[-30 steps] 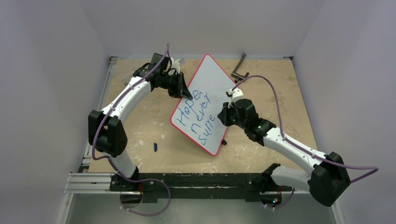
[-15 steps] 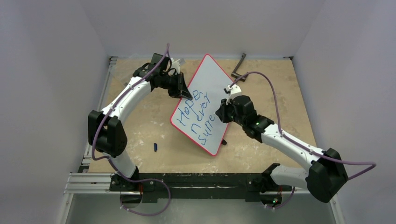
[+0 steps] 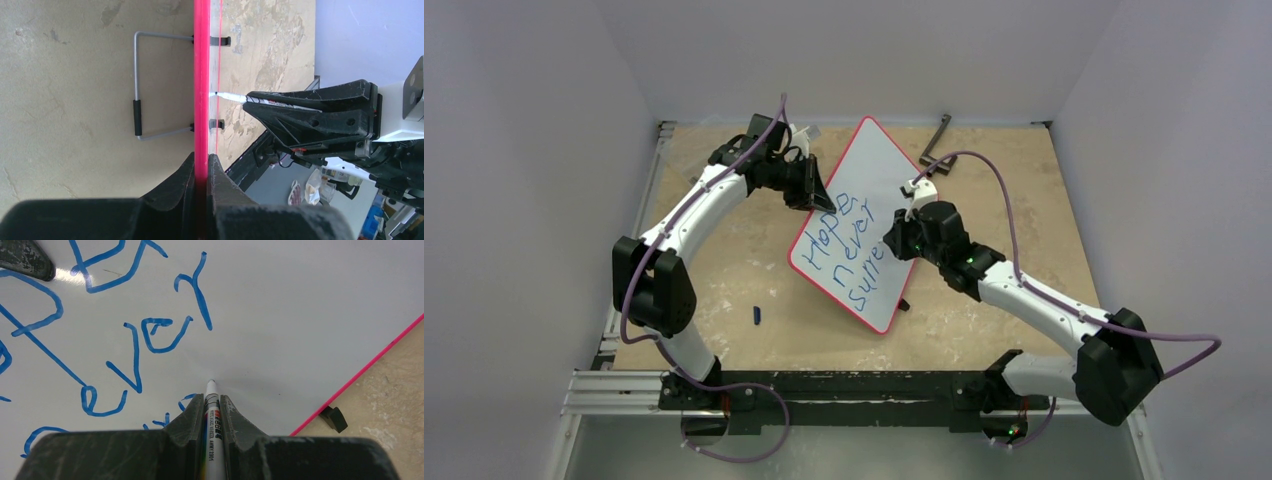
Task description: Write a sentence on the whiteboard
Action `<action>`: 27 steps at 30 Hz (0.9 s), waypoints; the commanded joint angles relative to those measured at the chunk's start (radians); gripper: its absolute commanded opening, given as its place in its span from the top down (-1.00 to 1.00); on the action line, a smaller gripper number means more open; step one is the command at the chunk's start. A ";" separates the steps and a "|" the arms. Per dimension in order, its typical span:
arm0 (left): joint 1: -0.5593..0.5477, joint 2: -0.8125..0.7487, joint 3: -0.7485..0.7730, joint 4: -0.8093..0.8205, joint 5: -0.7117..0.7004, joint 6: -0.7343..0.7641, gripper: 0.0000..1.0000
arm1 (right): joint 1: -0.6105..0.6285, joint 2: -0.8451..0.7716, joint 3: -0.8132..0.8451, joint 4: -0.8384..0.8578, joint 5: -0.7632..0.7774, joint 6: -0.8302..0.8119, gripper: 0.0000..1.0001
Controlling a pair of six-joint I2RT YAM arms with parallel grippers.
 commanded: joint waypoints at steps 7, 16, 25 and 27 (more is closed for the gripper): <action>0.010 -0.055 0.005 0.010 -0.079 0.013 1.00 | -0.006 -0.009 -0.032 0.062 -0.019 -0.005 1.00; 0.011 -0.056 0.005 0.010 -0.080 0.013 1.00 | -0.008 -0.039 -0.108 0.069 -0.009 0.006 1.00; 0.010 -0.056 0.005 0.012 -0.078 0.012 1.00 | -0.008 -0.053 -0.113 0.064 -0.010 0.013 1.00; 0.010 -0.055 0.004 0.012 -0.078 0.011 1.00 | -0.009 -0.051 -0.100 0.062 -0.011 0.012 1.00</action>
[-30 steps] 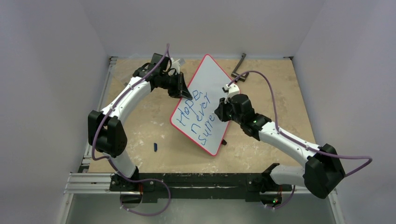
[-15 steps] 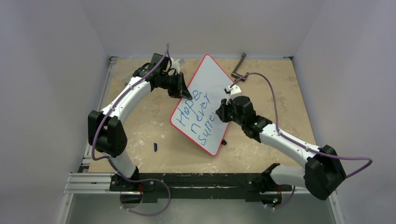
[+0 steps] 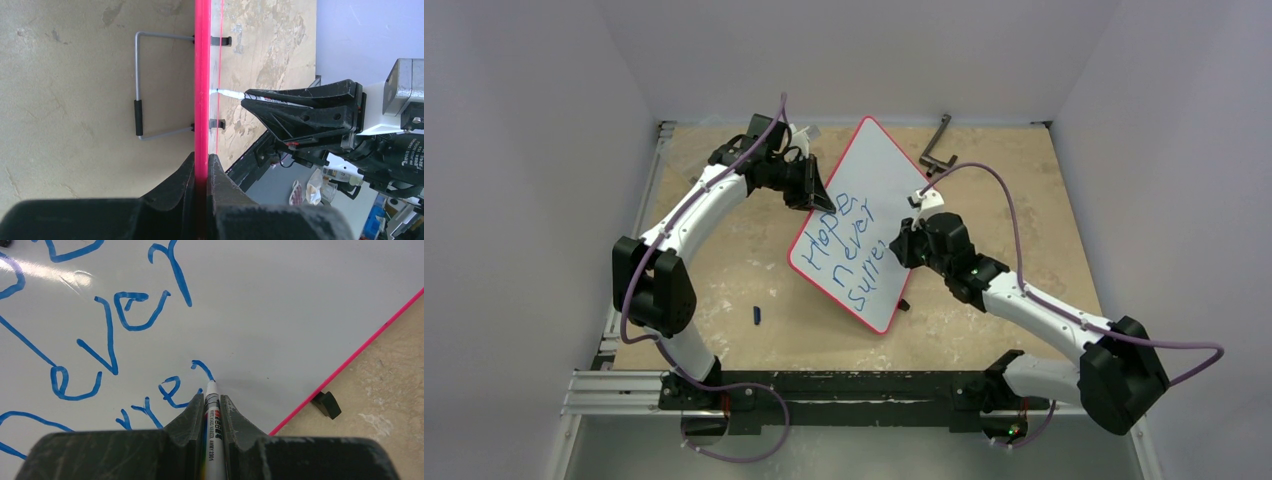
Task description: Write a sentence on the whiteboard
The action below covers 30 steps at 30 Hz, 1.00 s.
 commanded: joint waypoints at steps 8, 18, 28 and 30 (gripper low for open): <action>0.010 -0.055 0.005 0.013 -0.076 0.009 1.00 | 0.003 0.020 0.073 -0.018 -0.024 -0.004 1.00; 0.010 -0.053 0.005 0.014 -0.075 0.009 1.00 | 0.002 0.069 0.125 -0.007 -0.019 -0.011 1.00; 0.011 -0.056 0.005 0.013 -0.075 0.010 1.00 | -0.005 0.111 0.164 -0.018 -0.002 -0.012 1.00; 0.010 -0.056 0.005 0.013 -0.073 0.008 1.00 | -0.007 0.113 0.164 -0.019 0.001 -0.010 1.00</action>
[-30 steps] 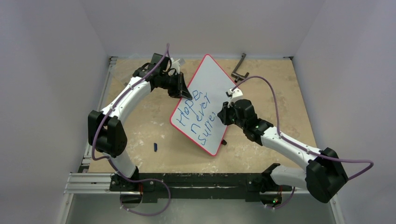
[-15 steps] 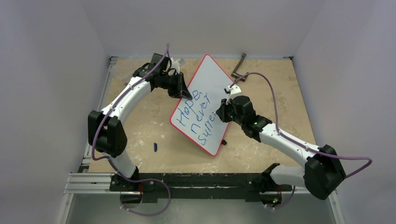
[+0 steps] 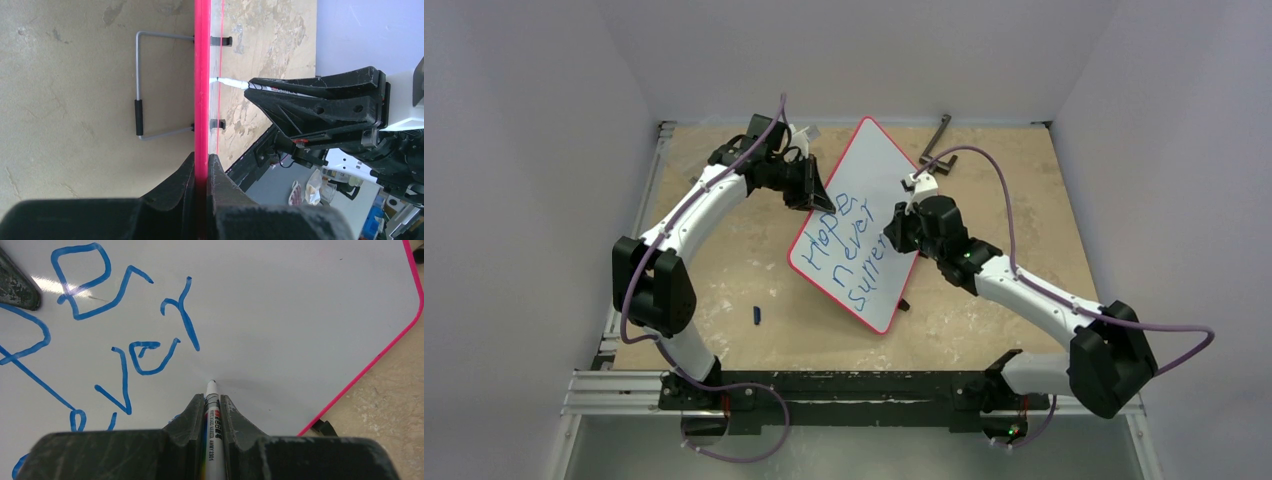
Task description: Write a sentence on the whiteboard
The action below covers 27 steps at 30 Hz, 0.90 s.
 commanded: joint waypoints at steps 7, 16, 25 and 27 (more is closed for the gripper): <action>0.010 -0.056 0.007 0.014 -0.072 0.009 1.00 | -0.012 0.028 0.019 -0.004 0.008 0.005 1.00; 0.010 -0.060 0.006 0.014 -0.074 0.009 1.00 | -0.020 0.019 -0.015 -0.006 0.006 0.009 1.00; 0.010 -0.063 0.006 0.014 -0.073 0.008 1.00 | -0.020 -0.016 -0.064 -0.011 0.006 0.021 1.00; 0.010 -0.063 0.006 0.014 -0.072 0.009 1.00 | -0.021 -0.022 -0.073 -0.010 0.006 0.021 1.00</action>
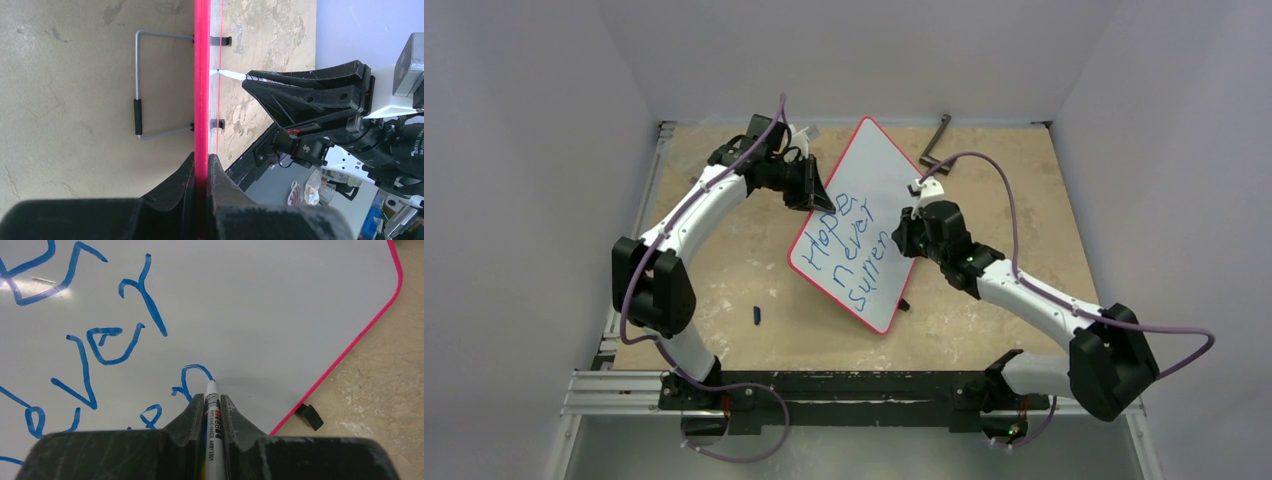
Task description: Write a sentence on the whiteboard
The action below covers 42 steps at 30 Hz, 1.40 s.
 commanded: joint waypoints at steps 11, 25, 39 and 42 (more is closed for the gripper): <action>0.010 -0.058 0.006 0.015 -0.071 0.015 1.00 | 0.004 -0.062 -0.015 -0.039 0.011 0.006 1.00; 0.010 -0.057 0.006 0.015 -0.071 0.015 1.00 | -0.034 -0.052 0.045 0.008 0.011 -0.023 1.00; 0.010 -0.062 0.006 0.017 -0.060 0.011 1.00 | -0.098 0.075 0.128 0.042 -0.054 -0.009 1.00; 0.010 -0.062 0.006 0.017 -0.060 0.010 1.00 | -0.103 0.093 0.138 0.049 -0.067 -0.009 1.00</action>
